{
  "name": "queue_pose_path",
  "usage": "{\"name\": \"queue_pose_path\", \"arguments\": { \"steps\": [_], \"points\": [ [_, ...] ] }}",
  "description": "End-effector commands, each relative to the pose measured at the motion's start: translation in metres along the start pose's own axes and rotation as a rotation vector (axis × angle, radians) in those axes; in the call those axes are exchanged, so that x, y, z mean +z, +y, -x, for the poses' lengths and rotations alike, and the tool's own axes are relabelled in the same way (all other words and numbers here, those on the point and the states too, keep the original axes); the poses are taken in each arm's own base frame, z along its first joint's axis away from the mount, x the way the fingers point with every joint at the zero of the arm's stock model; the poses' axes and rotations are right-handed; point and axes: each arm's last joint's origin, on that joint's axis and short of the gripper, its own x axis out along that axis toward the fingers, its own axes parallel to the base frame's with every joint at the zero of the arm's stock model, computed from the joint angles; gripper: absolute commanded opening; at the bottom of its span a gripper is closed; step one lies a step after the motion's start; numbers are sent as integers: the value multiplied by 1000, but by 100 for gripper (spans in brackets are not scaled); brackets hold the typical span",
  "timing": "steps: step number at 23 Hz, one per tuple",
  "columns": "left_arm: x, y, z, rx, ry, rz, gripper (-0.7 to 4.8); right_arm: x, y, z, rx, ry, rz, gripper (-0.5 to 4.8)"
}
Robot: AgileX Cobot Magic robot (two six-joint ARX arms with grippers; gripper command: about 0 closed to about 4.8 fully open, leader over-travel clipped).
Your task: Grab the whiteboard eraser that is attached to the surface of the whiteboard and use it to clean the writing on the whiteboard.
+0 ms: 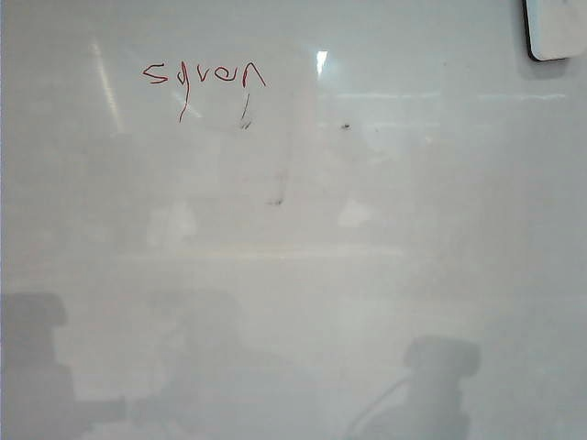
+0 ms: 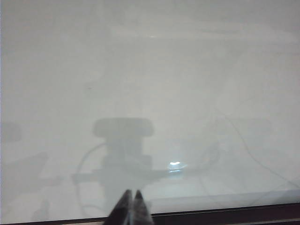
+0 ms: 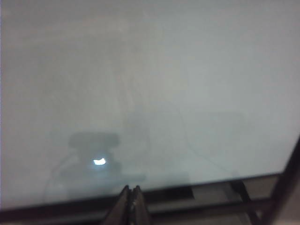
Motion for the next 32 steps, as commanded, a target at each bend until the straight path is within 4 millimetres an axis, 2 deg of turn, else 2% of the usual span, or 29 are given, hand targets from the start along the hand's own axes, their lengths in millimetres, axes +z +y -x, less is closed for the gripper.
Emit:
{"name": "queue_pose_path", "arguments": {
  "steps": [1,12,15,18,19,22,26,28,32],
  "points": [
    [0,0,0,3,5,-4,-2,-1,-1,0,-24,20,55,-5],
    [0,0,0,3,5,-4,-2,-1,-2,0,-65,16,52,-5],
    [0,0,0,3,6,-4,-2,3,-2,2,-63,3,-25,-5],
    [0,0,0,3,5,-4,-2,34,1,17,-47,-70,-68,-5],
    [0,0,0,3,6,-4,-2,52,3,27,-40,-123,-75,-5],
    [0,0,0,3,6,-4,-2,84,5,48,-25,-235,-69,-5],
    [0,0,0,3,5,-4,-2,137,10,95,3,-436,62,-5],
    [0,0,0,3,6,-4,-2,154,13,114,47,-493,166,-5],
    [0,0,0,3,6,-4,-2,171,16,139,110,-505,195,31]
  ]
}}
